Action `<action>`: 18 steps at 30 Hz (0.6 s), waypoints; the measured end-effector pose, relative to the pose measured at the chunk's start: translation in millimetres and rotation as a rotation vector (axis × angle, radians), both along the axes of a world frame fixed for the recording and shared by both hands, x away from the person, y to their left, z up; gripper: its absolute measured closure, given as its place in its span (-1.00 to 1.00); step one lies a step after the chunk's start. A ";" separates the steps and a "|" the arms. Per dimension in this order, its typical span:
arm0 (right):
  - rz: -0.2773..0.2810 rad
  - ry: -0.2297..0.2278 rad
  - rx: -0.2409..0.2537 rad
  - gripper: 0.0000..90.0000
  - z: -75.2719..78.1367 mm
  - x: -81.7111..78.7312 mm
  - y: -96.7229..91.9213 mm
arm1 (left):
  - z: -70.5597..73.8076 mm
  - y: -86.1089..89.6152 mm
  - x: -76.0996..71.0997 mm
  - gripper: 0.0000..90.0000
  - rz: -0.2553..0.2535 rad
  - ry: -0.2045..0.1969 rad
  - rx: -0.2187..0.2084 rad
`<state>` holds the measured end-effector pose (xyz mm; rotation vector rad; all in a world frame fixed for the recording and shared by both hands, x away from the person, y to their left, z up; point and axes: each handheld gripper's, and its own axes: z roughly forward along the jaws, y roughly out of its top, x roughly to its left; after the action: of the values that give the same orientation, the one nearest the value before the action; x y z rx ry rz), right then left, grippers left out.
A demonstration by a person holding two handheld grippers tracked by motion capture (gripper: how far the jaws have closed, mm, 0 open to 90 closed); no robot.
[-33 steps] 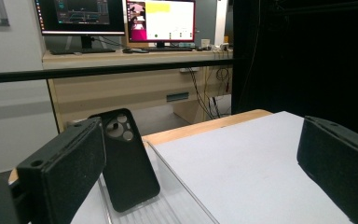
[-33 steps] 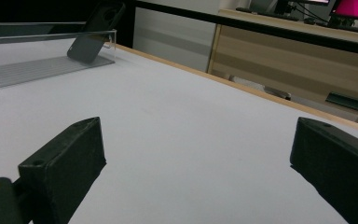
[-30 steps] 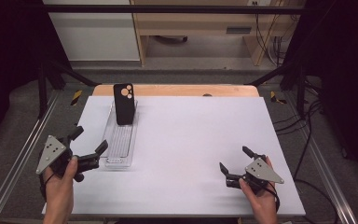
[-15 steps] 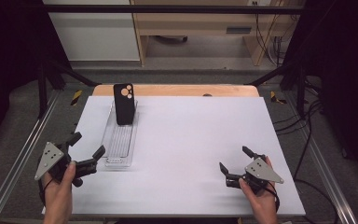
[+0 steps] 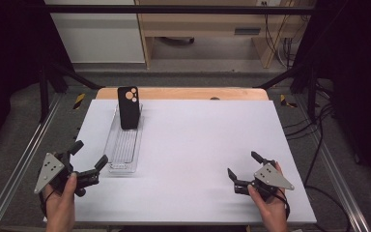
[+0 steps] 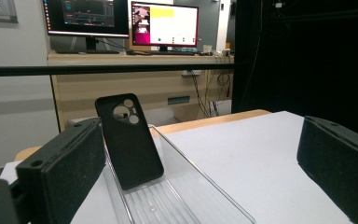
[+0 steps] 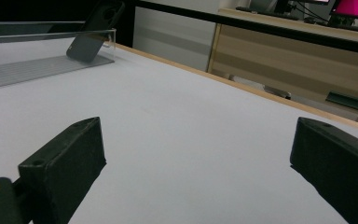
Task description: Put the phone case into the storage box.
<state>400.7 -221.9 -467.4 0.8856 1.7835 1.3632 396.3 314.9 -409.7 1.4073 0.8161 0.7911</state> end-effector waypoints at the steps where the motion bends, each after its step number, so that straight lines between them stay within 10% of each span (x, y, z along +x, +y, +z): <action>1: 0.000 0.000 0.000 -0.92 0.0 0.1 0.0 | -0.3 0.5 -0.2 -0.99 0.000 -0.002 -0.003; 18: 0.000 -0.002 0.000 -0.92 0.3 -0.1 -0.7 | -15.9 -1.2 0.8 -0.99 -0.021 0.007 0.015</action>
<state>400.6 -222.6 -467.0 0.8838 1.7823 1.3636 397.1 313.7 -425.7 1.4302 0.8007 0.7777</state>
